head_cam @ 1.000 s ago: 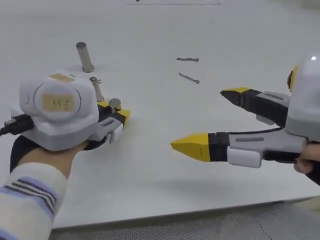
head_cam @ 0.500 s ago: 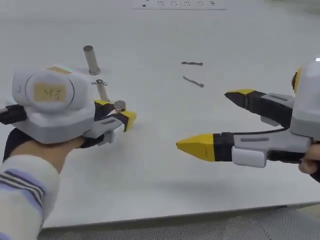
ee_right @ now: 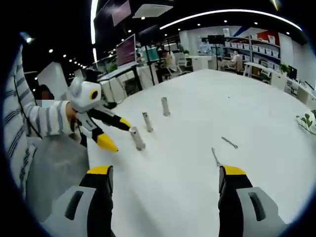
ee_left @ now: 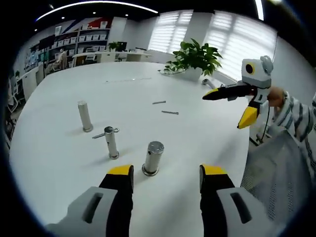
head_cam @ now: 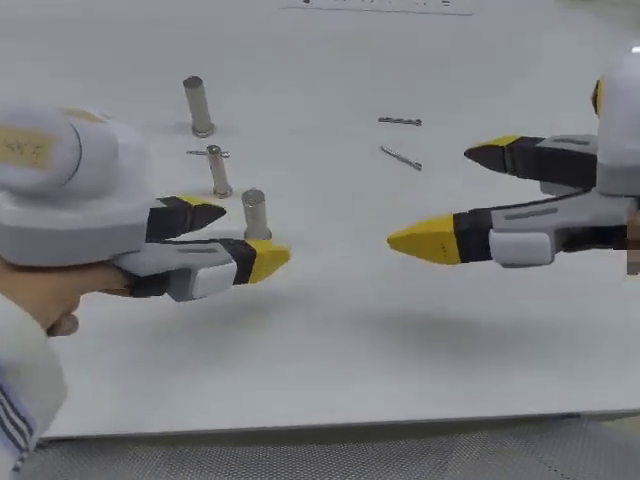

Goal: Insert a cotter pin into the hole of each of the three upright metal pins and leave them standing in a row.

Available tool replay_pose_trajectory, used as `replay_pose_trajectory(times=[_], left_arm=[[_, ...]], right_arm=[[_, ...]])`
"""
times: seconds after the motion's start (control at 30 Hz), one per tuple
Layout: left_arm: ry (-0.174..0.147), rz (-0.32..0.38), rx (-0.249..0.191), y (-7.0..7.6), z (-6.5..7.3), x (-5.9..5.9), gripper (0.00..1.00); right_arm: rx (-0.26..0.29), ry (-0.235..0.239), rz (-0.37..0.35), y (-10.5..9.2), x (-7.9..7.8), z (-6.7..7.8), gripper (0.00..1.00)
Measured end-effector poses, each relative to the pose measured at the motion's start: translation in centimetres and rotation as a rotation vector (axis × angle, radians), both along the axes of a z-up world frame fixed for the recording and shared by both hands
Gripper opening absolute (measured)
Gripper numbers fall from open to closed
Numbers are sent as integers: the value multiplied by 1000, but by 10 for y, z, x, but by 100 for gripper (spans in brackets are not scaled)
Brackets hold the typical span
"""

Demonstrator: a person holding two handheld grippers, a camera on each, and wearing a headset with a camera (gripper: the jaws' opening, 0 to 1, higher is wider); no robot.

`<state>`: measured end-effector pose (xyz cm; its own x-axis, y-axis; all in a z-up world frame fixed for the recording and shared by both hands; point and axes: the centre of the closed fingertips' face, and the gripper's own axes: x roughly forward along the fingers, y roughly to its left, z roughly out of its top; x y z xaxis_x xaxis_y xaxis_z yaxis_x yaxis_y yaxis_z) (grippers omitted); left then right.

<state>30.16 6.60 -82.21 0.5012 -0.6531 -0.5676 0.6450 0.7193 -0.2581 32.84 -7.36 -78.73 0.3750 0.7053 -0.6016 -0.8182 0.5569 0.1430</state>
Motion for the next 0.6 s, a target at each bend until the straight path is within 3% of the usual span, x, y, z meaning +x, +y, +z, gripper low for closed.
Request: replay_pose_trajectory(times=[0.17,0.37,0.6], left_arm=[[46,-30,21,8,-6,-10,57],[23,-88,48,12,-7,-21,77],[46,-67,37,17,-12,-30,80]], right_arm=[[-104,46,83,-6,8,-16,84],[-137,62,112,-3,32,-24,79],[-238,53,143,1,53,-35,71]])
